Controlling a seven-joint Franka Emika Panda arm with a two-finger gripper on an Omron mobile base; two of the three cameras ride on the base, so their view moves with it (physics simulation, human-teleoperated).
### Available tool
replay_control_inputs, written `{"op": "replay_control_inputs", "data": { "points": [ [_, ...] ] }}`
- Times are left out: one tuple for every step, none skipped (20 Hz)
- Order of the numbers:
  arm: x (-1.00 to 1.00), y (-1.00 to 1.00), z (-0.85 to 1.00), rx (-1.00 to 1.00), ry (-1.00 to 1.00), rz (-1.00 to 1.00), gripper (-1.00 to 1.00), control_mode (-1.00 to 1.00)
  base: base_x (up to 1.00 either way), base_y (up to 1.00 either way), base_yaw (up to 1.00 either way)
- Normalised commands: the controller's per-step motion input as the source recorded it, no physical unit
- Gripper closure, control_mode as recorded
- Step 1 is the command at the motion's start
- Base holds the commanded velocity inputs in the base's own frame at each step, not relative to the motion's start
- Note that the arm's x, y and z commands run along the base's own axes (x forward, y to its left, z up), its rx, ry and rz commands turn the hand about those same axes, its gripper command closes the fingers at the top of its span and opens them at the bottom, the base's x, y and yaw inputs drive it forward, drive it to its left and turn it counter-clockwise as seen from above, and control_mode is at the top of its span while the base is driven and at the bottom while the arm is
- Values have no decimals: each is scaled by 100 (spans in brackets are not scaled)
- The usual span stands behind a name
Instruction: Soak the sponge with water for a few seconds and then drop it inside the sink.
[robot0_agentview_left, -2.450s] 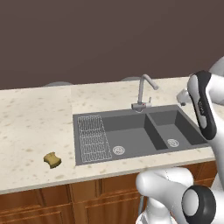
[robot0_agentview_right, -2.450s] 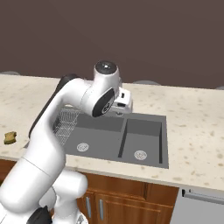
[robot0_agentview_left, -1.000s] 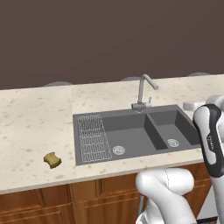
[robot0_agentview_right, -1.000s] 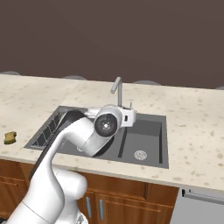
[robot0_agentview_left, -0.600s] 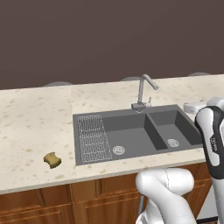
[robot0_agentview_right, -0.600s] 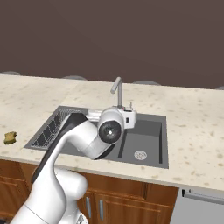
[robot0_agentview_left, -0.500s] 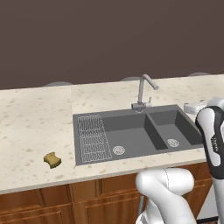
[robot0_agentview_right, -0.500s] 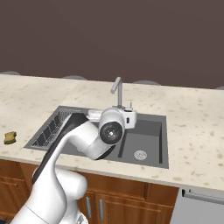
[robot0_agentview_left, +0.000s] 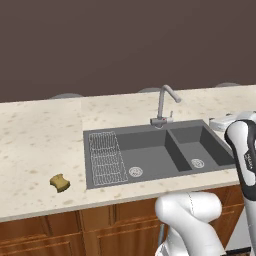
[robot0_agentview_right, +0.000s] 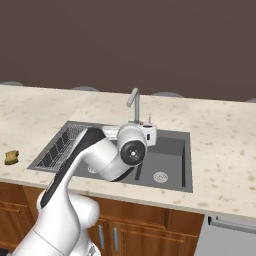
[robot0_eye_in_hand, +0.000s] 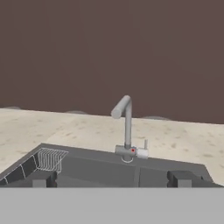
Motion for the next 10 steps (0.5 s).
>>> {"op": "replay_control_inputs", "data": {
  "points": [
    [25, 0, -17, 0, 0, 3, -100, -100, 0, 0, 0],
    [24, 0, -18, 0, 0, 2, -100, -100, 0, 0, 0],
    [21, 0, -16, 0, 0, 1, -100, -100, 0, 0, 0],
    [19, 0, -19, 0, 0, 0, -100, -100, 0, 0, 0],
    [15, 0, -25, 0, 0, 0, -100, -100, 0, 0, 0],
    [14, 0, -31, 0, 0, 0, -100, -100, 0, 0, 0],
    [15, 0, -34, 0, 0, 0, -100, -100, 0, 0, 0],
    [16, 0, -36, 0, -1, 0, -100, -100, 0, 0, 0],
    [15, 0, -39, 0, -1, 0, -100, -100, 0, 0, 0],
    [16, 0, -44, 0, -3, 0, -100, -100, 0, 0, 0]
  ]
}}
